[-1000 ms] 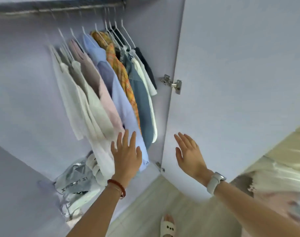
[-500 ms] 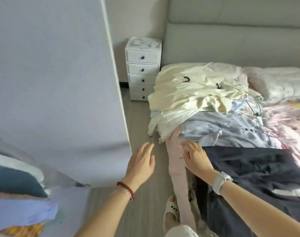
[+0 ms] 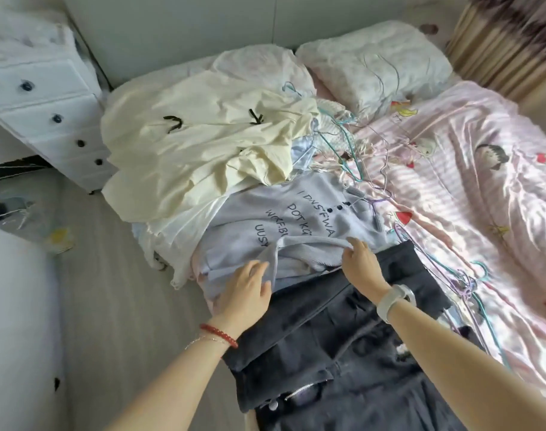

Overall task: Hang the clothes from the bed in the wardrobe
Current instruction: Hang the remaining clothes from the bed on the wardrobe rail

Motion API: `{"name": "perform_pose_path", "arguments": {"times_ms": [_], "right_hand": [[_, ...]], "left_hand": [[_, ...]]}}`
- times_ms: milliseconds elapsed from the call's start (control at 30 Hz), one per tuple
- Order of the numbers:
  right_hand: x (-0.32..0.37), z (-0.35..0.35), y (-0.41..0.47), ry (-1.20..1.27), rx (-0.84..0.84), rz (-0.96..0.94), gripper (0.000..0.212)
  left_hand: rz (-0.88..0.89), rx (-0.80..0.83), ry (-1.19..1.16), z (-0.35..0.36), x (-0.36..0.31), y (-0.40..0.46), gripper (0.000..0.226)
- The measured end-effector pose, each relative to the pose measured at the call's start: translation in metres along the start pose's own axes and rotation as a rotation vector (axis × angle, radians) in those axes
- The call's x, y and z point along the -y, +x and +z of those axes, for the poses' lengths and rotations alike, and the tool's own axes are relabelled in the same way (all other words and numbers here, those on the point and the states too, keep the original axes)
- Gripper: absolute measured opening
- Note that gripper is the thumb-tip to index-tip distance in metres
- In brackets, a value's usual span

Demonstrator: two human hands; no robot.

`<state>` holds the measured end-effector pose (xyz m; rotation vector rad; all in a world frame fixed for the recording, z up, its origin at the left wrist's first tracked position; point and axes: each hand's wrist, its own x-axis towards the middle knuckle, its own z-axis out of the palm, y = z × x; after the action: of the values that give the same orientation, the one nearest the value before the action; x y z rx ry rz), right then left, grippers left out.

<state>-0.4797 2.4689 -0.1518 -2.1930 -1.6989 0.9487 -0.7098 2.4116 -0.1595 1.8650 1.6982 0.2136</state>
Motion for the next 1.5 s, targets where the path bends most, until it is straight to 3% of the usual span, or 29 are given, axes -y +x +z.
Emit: {"name": "perform_pose_path", "arguments": {"times_ms": [200,367,567,733,833,967,1100,1200,1300,1500], "right_hand": [[-0.046,-0.015,0.092,0.092,0.039,0.200,0.047],[-0.075,-0.005,0.149,-0.046,0.053,0.293,0.043],[-0.095,0.008,0.176,-0.042,0.011,0.502,0.048],[-0.096,0.008,0.188,0.223,-0.111,0.511,0.031],[-0.082,0.011,0.184,0.364,-0.187,0.452,0.016],[-0.041,0.023,0.157,0.422,-0.190,0.206,0.017],[0.018,0.037,0.126,0.602,-0.138,0.078,0.024],[0.047,0.047,0.098,0.694,-0.101,0.094,0.027],[0.050,0.055,0.062,0.699,-0.043,0.087,0.028],[0.029,0.031,0.017,0.587,0.020,0.006,0.026]], "left_hand": [[0.139,0.230,0.115,0.067,-0.033,0.065,0.053],[0.206,0.464,0.230,0.115,-0.032,0.077,0.053],[0.231,0.451,0.294,0.125,-0.016,0.079,0.051],[0.241,0.466,0.293,0.124,-0.015,0.084,0.051],[0.264,0.410,0.232,0.119,-0.018,0.082,0.050],[0.269,0.161,-0.001,0.097,-0.020,0.084,0.042],[0.090,-0.173,-0.184,0.065,-0.011,0.101,0.030],[-0.023,-0.332,-0.244,0.028,-0.001,0.114,0.038],[0.013,-0.349,-0.124,-0.006,0.007,0.123,0.045],[0.163,-0.174,0.009,-0.035,0.004,0.133,0.051]]}}
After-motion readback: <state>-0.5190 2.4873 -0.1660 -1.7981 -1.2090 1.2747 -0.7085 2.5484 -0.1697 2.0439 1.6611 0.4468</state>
